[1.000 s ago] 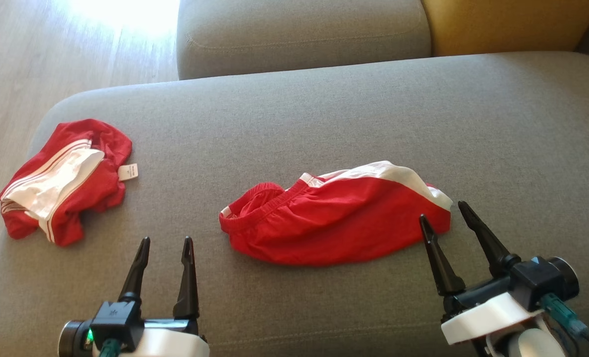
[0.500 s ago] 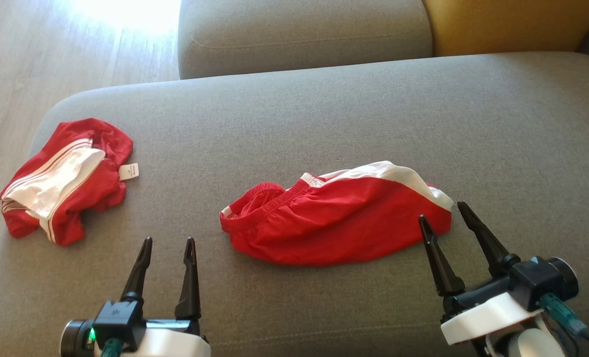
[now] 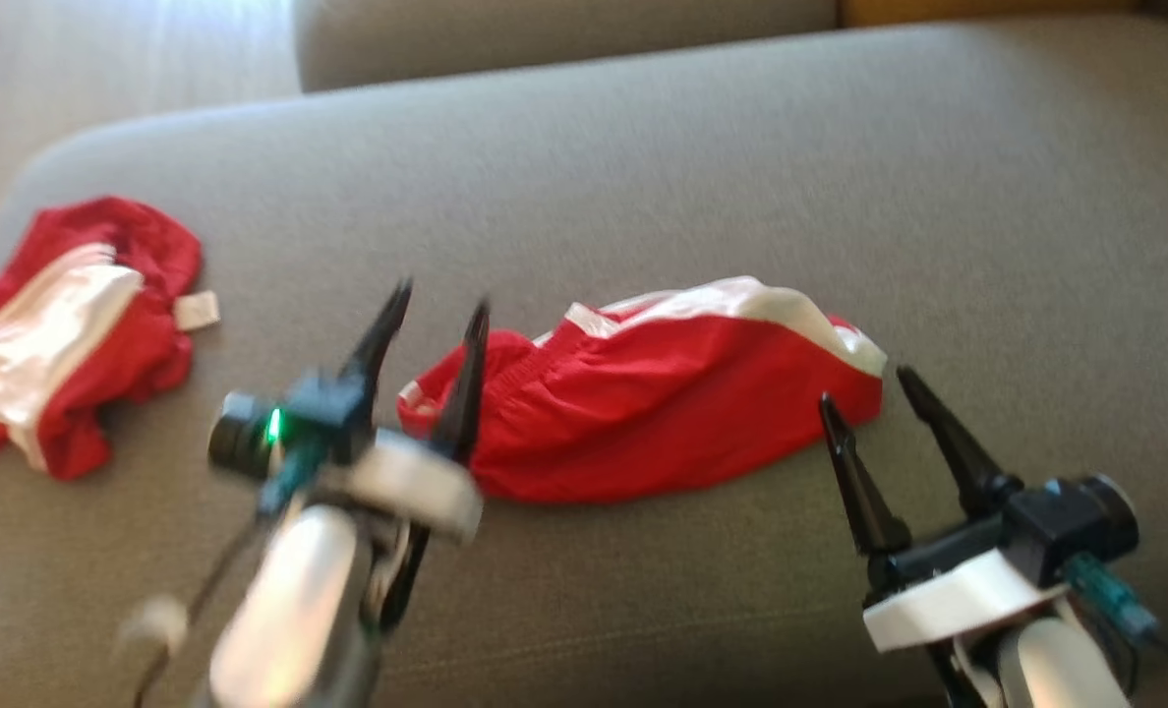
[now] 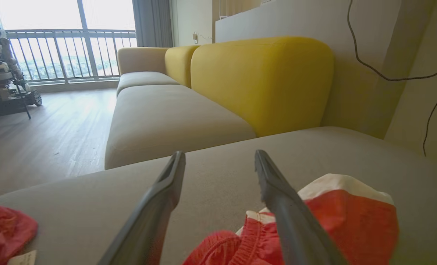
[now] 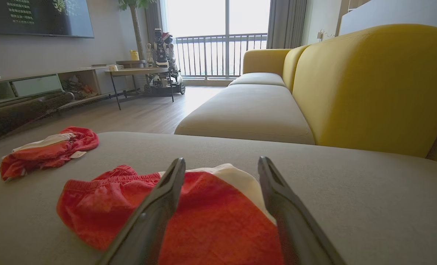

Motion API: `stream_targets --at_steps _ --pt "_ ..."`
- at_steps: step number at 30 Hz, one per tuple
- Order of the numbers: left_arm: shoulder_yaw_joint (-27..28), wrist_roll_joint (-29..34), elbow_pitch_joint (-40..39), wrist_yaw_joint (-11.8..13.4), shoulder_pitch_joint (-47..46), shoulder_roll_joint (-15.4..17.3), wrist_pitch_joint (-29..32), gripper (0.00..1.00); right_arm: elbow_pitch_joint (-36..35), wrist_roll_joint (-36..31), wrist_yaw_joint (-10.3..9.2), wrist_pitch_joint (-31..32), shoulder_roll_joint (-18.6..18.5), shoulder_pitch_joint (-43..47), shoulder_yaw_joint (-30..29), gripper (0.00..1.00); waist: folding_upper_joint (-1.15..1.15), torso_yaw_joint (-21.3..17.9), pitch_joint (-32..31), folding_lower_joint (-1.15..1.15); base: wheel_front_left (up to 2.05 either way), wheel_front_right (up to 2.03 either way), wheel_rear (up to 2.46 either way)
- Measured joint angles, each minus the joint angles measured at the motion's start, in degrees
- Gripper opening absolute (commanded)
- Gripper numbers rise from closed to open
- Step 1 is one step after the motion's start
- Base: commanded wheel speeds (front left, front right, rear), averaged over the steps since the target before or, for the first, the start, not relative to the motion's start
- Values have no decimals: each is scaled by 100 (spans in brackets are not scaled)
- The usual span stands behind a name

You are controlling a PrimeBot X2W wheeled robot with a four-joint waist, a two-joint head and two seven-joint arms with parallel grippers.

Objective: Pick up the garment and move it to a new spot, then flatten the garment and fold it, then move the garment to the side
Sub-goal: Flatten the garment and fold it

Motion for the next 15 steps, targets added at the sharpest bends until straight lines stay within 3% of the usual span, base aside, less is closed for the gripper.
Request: stream_targets --at_steps 6,15 --pt "-521 -856 929 4 -1587 -24 538 100 -93 -18 0 0 3 -381 -86 100 0 -242 522 1 0 0 0" --pt "-1206 -1351 2402 187 -3061 -57 2303 100 -157 -12 0 0 2 -751 -159 100 0 -600 1240 2 0 0 0"
